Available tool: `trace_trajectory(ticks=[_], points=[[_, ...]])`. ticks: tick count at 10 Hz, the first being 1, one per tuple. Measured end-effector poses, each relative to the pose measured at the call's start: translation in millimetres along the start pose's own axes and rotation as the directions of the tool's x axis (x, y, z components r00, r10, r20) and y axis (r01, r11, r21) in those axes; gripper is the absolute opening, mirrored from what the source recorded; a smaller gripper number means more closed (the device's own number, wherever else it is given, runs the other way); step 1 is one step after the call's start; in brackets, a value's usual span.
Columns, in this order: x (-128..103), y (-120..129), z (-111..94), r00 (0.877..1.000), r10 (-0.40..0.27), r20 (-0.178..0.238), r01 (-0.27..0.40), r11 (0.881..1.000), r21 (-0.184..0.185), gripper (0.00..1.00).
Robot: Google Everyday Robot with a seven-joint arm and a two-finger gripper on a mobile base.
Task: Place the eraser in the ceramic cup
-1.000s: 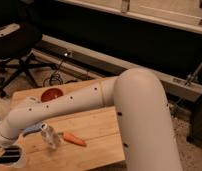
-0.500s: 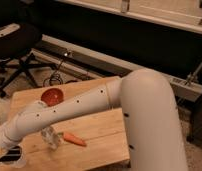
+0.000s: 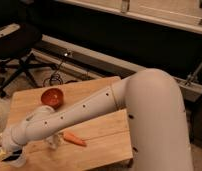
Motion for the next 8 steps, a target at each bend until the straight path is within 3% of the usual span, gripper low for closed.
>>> trace_trajectory(ticks=[2, 5, 8], points=[[-0.7, 3.8, 2.3, 1.0, -0.002, 0.022, 0.001, 1.0, 0.005, 0.53], [0.3, 4.7, 3.7, 0.999, 0.003, 0.047, -0.003, 1.0, 0.015, 0.78], [6.2, 4.9, 3.3, 0.999, 0.007, 0.054, -0.009, 1.0, 0.024, 0.8]])
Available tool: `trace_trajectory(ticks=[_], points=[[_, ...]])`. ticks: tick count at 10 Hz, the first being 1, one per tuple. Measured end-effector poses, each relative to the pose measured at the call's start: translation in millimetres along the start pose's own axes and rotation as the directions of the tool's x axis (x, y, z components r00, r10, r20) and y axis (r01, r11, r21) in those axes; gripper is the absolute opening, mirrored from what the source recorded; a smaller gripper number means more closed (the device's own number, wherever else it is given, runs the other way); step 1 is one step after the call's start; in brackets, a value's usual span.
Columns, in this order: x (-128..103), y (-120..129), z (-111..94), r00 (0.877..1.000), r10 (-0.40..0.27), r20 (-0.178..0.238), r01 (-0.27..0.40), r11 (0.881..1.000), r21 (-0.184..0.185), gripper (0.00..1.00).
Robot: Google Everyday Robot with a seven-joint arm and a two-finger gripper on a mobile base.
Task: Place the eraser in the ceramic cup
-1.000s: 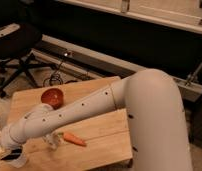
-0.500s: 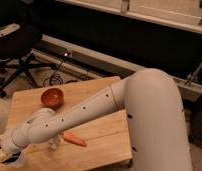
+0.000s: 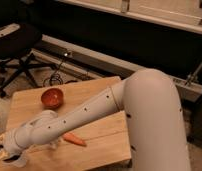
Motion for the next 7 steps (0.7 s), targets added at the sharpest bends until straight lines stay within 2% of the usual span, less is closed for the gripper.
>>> trace_trajectory(ticks=[7], points=[[3.9, -0.4, -6.9, 1.0, -0.019, -0.014, 0.02, 1.0, 0.014, 0.8]])
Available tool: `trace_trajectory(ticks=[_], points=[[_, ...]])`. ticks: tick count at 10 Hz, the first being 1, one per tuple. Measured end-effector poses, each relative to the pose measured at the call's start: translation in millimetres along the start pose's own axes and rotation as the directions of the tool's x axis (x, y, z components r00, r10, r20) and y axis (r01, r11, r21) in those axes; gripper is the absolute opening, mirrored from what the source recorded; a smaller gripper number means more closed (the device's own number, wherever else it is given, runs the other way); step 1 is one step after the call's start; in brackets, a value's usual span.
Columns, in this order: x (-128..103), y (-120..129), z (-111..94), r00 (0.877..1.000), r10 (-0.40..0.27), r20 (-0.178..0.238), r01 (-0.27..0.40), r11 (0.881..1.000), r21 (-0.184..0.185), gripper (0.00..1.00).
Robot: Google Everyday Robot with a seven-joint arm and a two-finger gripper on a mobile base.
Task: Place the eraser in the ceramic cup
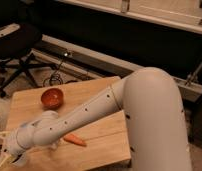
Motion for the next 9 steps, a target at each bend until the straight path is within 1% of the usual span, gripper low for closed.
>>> trace_trajectory(ticks=[7, 9], points=[[1.7, 0.0, -0.6, 1.0, 0.003, -0.004, -0.003, 1.0, 0.0, 0.8], [7.5, -11.7, -18.7, 1.0, 0.008, -0.015, -0.007, 0.999, 0.041, 0.8]])
